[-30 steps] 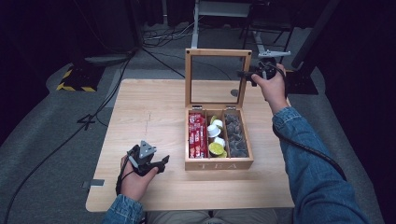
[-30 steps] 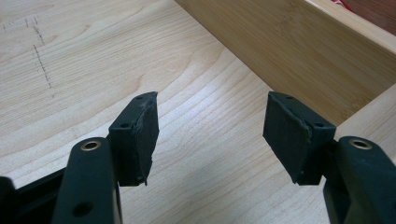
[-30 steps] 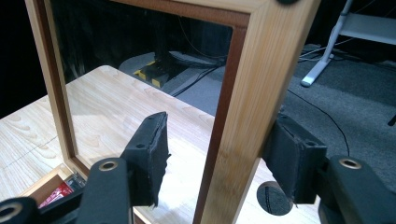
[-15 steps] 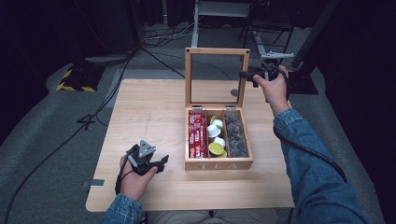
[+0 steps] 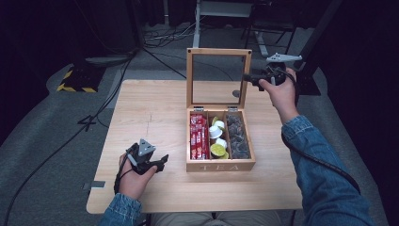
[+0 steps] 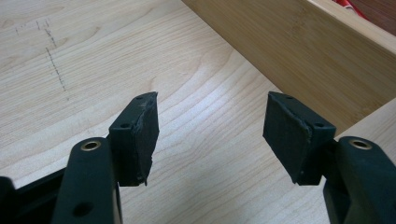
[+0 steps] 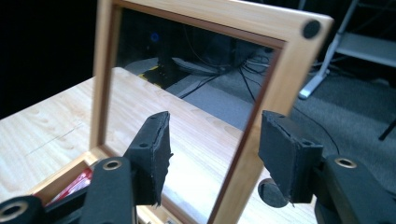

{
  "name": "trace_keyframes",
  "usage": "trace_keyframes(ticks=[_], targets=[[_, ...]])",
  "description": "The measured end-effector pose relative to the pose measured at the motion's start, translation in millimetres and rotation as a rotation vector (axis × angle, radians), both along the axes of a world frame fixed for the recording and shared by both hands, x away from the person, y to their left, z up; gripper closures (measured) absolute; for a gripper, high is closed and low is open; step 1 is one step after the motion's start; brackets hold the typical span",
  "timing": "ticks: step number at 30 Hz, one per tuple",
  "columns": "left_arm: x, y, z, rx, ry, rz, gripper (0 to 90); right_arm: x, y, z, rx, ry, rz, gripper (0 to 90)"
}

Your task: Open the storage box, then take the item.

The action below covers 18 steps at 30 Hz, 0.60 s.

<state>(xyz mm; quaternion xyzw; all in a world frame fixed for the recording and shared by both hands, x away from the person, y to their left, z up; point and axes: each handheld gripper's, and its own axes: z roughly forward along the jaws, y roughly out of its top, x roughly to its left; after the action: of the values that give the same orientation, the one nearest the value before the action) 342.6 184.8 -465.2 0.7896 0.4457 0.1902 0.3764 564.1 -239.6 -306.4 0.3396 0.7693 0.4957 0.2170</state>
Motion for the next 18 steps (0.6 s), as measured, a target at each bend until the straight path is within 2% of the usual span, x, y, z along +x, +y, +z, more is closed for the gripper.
trace_keyframes(ticks=[6, 9, 12, 14, 18], targets=[[-1.0, 0.2, 0.2, 0.004, 0.000, 0.001, 36.2, -21.9, 6.8, 6.2, -0.020, -0.014, 0.059, 38.5], [-2.6, 0.7, 0.5, 0.010, 0.003, 0.003, 36.2, -32.4, 11.7, 6.1, -0.010, -0.008, 0.075, 29.3], [-3.8, 2.0, 0.3, 0.013, 0.001, 0.001, 36.0, -41.8, 16.7, 4.0, 0.007, 0.004, 0.090, 23.5], [-5.3, 3.7, -1.0, 0.013, 0.007, 0.007, 35.9, -47.1, 19.9, 2.3, -0.002, -0.004, 0.102, 20.5], [-6.6, 6.8, -2.3, 0.018, 0.009, 0.008, 35.5, -55.0, 25.0, -0.6, -0.022, -0.025, 0.156, 22.4]])
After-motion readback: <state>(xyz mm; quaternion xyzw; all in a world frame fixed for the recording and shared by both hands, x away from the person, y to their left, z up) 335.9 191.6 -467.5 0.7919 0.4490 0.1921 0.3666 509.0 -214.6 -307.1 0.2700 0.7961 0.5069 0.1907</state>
